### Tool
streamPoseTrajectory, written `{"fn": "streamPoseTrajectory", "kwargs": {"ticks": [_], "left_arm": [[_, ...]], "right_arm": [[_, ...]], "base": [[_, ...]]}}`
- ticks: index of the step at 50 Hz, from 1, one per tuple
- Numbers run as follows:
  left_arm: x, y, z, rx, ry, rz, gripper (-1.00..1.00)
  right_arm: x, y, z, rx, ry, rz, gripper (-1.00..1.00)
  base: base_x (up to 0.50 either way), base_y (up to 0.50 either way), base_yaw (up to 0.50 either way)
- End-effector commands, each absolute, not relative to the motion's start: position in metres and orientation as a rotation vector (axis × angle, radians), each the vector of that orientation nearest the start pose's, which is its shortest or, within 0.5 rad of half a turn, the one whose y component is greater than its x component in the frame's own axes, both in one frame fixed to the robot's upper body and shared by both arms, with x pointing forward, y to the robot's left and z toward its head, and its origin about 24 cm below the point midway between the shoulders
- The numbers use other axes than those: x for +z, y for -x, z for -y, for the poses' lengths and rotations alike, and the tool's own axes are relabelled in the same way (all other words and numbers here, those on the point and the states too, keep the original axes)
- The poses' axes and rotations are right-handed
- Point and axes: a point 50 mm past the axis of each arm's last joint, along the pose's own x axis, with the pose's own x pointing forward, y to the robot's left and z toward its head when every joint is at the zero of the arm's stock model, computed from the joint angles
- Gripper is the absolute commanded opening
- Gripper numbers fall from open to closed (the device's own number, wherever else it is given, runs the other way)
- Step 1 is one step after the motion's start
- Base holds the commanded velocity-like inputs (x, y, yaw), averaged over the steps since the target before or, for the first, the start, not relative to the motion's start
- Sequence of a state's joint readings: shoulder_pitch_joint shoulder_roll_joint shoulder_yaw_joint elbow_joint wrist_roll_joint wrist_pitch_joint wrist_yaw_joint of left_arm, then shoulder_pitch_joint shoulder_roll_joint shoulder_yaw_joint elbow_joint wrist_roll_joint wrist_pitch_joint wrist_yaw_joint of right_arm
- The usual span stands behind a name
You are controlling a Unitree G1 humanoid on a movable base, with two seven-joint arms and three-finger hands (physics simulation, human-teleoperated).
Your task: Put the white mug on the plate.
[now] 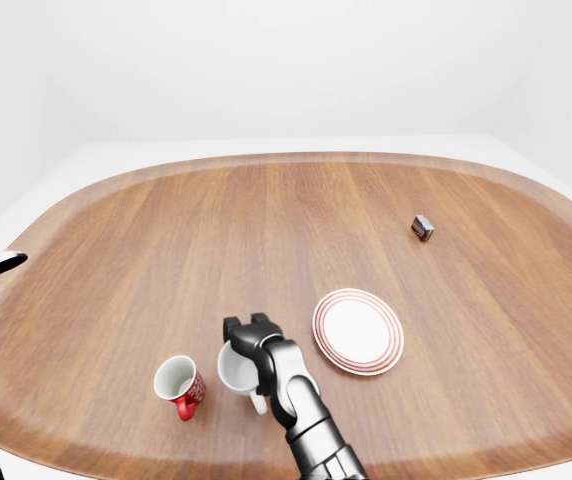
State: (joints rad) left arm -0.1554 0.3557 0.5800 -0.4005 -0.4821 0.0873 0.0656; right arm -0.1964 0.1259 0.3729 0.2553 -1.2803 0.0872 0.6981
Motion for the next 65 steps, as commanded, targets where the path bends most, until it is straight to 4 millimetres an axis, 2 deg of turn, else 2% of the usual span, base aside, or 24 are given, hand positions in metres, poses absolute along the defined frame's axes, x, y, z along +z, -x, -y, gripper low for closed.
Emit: {"fn": "streamPoseTrajectory", "kwargs": {"ticks": [1,6,8,9,12,18,22,26,33,38,45,58,65], "left_arm": [[0.212,-0.217,-0.298,0.382,0.079,0.654,1.00],[0.214,-0.215,-0.297,0.381,0.079,0.664,1.00],[0.214,-0.215,-0.297,0.381,0.078,0.666,1.00],[0.214,-0.215,-0.297,0.381,0.078,0.666,1.00],[0.214,-0.216,-0.297,0.381,0.078,0.664,1.00],[0.213,-0.217,-0.298,0.382,0.079,0.657,1.00],[0.212,-0.217,-0.298,0.383,0.079,0.655,1.00],[0.212,-0.217,-0.298,0.383,0.079,0.654,1.00],[0.213,-0.216,-0.298,0.384,0.078,0.660,1.00],[0.215,-0.216,-0.298,0.383,0.077,0.667,1.00],[0.217,-0.214,-0.297,0.382,0.076,0.679,1.00],[0.214,-0.216,-0.297,0.381,0.076,0.664,1.00],[0.214,-0.216,-0.297,0.381,0.075,0.662,1.00]], "right_arm": [[0.077,-0.283,0.039,0.714,1.354,-0.061,-1.00],[0.120,-0.292,0.034,0.789,1.480,0.190,-1.00],[0.133,-0.299,0.036,0.776,1.507,0.223,-1.00],[0.134,-0.299,0.036,0.777,1.509,0.226,-1.00],[0.148,-0.320,0.049,0.653,1.527,0.170,-1.00],[0.169,-0.357,0.085,0.446,1.488,0.017,-1.00],[0.167,-0.376,0.107,0.425,1.447,-0.103,-1.00],[0.165,-0.399,0.137,0.439,1.378,-0.260,-1.00],[0.167,-0.413,0.170,0.454,1.251,-0.407,-1.00],[0.168,-0.413,0.190,0.441,1.178,-0.461,-1.00],[0.159,-0.411,0.199,0.451,1.123,-0.497,-1.00],[0.118,-0.397,0.221,0.474,1.039,-0.627,-1.00],[0.105,-0.391,0.229,0.478,1.039,-0.680,-1.00]], "base": [[0.00,0.00,0.00],[0.00,0.00,0.00],[0.00,0.00,0.00],[0.00,0.00,0.00],[0.00,0.00,0.00],[0.00,0.00,0.00],[0.00,0.00,0.00],[0.00,0.00,0.00],[0.00,0.00,0.00],[0.00,0.00,0.00],[0.00,0.00,0.00],[0.00,0.00,0.00],[0.00,0.00,0.00]]}}
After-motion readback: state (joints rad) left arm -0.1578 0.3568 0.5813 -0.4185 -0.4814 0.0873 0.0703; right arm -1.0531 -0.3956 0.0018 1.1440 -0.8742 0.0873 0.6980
